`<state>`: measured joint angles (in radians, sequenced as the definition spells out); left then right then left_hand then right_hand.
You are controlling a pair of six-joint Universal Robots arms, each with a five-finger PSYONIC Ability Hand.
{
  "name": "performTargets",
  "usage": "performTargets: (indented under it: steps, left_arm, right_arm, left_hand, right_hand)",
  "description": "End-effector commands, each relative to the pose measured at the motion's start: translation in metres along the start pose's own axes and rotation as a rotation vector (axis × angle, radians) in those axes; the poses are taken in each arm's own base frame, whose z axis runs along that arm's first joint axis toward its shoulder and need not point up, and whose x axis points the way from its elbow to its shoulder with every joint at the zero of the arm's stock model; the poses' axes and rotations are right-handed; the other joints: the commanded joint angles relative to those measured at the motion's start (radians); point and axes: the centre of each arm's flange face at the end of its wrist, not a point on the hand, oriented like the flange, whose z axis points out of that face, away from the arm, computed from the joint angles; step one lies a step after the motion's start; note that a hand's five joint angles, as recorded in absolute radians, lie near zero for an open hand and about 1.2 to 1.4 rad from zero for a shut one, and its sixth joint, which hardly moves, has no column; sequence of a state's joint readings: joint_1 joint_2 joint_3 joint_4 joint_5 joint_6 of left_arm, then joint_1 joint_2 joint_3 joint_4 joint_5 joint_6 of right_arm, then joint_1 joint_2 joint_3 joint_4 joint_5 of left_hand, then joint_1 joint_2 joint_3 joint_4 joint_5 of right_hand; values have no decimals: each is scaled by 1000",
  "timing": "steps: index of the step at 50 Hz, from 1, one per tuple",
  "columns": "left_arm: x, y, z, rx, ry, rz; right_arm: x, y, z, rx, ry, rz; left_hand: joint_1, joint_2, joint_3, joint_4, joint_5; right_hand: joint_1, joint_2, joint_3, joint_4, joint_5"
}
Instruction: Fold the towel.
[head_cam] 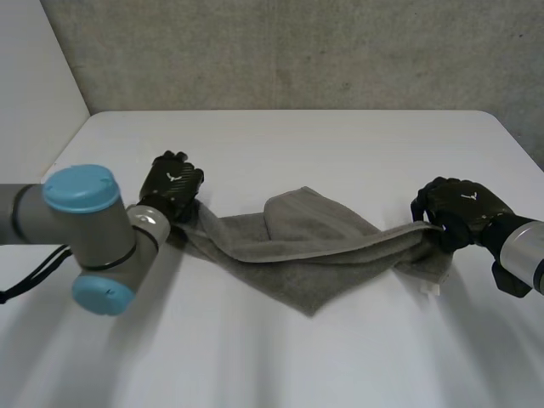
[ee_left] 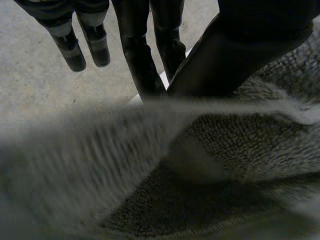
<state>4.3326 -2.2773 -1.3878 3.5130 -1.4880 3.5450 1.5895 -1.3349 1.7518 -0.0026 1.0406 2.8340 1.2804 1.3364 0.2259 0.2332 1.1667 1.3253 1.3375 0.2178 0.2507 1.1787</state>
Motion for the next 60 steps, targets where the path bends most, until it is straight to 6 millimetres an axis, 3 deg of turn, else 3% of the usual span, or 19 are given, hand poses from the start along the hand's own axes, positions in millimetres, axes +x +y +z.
performTargets:
  steps: [1,2,3,8,14,23,28,36,43,60]
  left_arm:
    - [1,7,21,16,-10,5]
    - [0,8,21,14,-15,3]
    - [-1,6,20,15,-21,5]
    - [0,7,11,-5,-16,3]
    - [-14,-11,-13,0,-36,1]
    - [-29,-21,-48,-16,-55,-2]
    - [-26,-16,-66,-70,-36,15]
    - [-10,12,-90,-197,29,69]
    - [-8,27,-80,-222,29,71]
    - [-14,24,-44,-123,-23,86]
  right_arm:
    - [-2,2,2,-6,-5,0]
    - [-2,2,2,-5,-6,-1]
    - [-2,2,2,-5,-6,-1]
    - [-2,2,2,-5,-6,-2]
    - [-3,3,1,-10,-8,1]
    - [-3,4,1,-13,-10,-2]
    - [-4,4,1,-14,-10,-5]
    - [-4,4,1,-13,-12,-6]
    - [-4,5,1,-15,-12,-7]
    - [-8,8,1,-24,-26,-4]
  left_hand:
    - [-42,-98,-51,-59,-103]
    - [-470,-526,-51,-59,-530]
    - [-619,-675,-51,-59,-680]
    - [-744,-800,-51,-59,-804]
    - [-770,-826,-51,-59,-831]
    - [-747,-803,-51,-59,-808]
    - [-738,-794,-51,-59,-799]
    - [-694,-750,-51,-59,-755]
    - [-688,-744,-51,-59,-749]
    - [-688,-744,-51,-59,-749]
  right_hand:
    - [71,59,-43,-76,43]
    - [71,59,-43,-76,43]
    - [71,59,-43,-76,43]
    - [71,59,-43,-76,43]
    - [71,59,-43,-76,43]
    - [71,59,-43,-76,43]
    - [71,59,-43,-76,43]
    - [71,59,-43,-76,43]
    - [71,59,-43,-76,43]
    - [71,59,-43,-76,43]
